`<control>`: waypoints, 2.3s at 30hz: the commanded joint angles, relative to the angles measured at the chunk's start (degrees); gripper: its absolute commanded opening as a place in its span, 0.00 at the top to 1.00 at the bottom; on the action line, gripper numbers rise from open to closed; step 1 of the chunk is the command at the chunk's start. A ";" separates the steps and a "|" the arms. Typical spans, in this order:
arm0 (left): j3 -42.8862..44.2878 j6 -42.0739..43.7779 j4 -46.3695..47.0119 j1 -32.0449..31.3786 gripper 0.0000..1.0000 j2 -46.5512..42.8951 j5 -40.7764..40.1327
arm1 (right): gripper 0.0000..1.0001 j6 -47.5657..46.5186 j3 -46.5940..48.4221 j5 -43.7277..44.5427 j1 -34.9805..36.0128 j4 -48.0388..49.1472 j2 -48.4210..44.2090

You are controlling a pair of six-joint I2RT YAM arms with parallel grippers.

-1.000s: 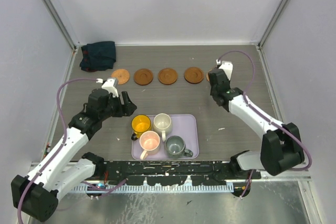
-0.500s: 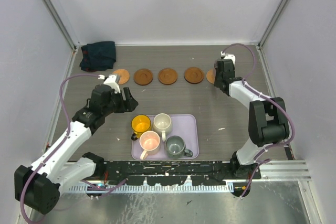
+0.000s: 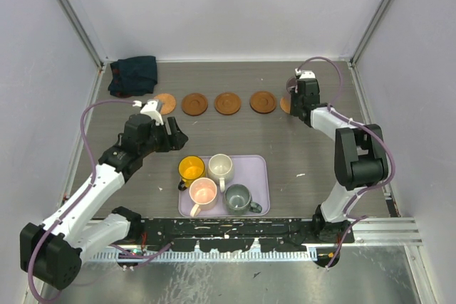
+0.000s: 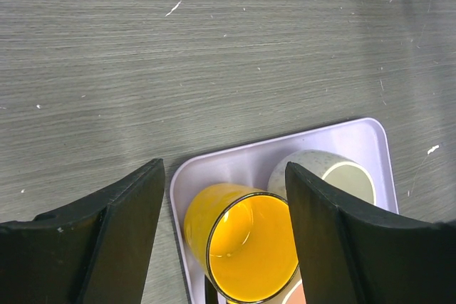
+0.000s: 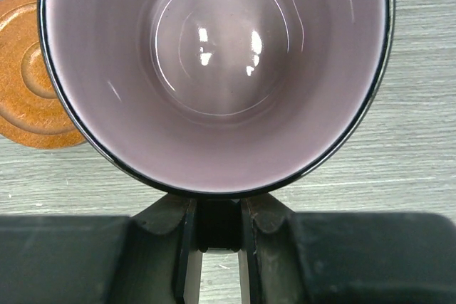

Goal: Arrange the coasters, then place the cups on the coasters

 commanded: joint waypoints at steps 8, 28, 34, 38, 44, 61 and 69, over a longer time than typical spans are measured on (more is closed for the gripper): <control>0.66 -0.28 3.98 -0.20 0.30 0.94 -0.93 | 0.99 -1.60 2.65 -0.26 -0.39 9.19 2.07; 0.31 -0.37 3.69 -0.20 0.30 1.27 -1.28 | 0.99 -1.20 2.32 0.11 -1.12 9.28 3.96; 0.31 -0.30 3.75 -0.22 0.30 1.56 -1.31 | 0.99 -1.16 2.55 -0.35 -1.29 9.32 4.85; 0.23 -0.33 3.78 -0.19 0.30 1.64 -1.34 | 0.99 -1.06 2.75 -0.53 -1.26 9.19 5.28; 0.22 -0.33 3.79 -0.20 0.30 1.61 -1.29 | 0.99 -0.02 2.85 -0.02 -1.26 6.99 4.45; -0.30 -0.61 3.92 -0.24 0.29 1.48 -0.94 | 0.65 0.74 2.50 2.45 -1.25 2.95 1.96; -0.35 -0.71 3.71 -0.20 0.29 1.91 -0.68 | 0.51 1.00 1.38 2.42 -1.28 2.64 0.74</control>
